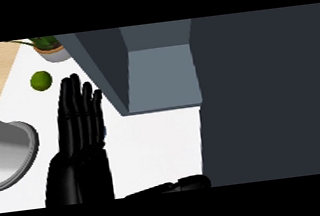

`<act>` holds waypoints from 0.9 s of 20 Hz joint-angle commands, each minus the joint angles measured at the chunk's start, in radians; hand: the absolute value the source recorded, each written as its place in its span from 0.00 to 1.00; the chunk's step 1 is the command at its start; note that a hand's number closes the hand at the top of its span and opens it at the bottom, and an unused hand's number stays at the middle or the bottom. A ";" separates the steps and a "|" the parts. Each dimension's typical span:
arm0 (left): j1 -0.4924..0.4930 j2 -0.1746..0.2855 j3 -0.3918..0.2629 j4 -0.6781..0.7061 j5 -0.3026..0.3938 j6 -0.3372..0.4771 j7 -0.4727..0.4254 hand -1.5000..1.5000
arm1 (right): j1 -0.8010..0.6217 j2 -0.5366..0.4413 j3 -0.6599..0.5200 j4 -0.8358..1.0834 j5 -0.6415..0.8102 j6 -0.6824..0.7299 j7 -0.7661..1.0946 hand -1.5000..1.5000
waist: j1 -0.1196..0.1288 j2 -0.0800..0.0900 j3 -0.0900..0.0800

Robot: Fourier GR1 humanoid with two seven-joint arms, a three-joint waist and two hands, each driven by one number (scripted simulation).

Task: Pick up the bottled water, place it into the cabinet and close the cabinet

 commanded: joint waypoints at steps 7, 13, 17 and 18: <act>-0.077 -0.001 -0.014 -0.067 -0.159 0.035 0.220 0.00 | 0.092 -0.009 -0.081 -0.181 -0.195 0.033 0.072 0.00 | -0.006 -0.002 0.001; 0.074 0.009 -0.044 -0.065 -0.157 0.059 0.117 0.00 | 0.117 0.008 -0.100 -0.164 -0.224 0.077 0.030 0.00 | -0.006 0.001 -0.001; 0.069 0.007 0.024 -0.079 -0.236 0.036 0.162 0.00 | 0.180 0.033 -0.086 -0.210 -0.223 0.080 0.025 0.00 | -0.011 -0.002 -0.001; 0.059 0.000 -0.016 -0.091 -0.283 0.053 0.205 0.00 | 0.161 0.029 -0.071 -0.222 -0.194 0.070 0.046 0.00 | -0.004 -0.002 -0.001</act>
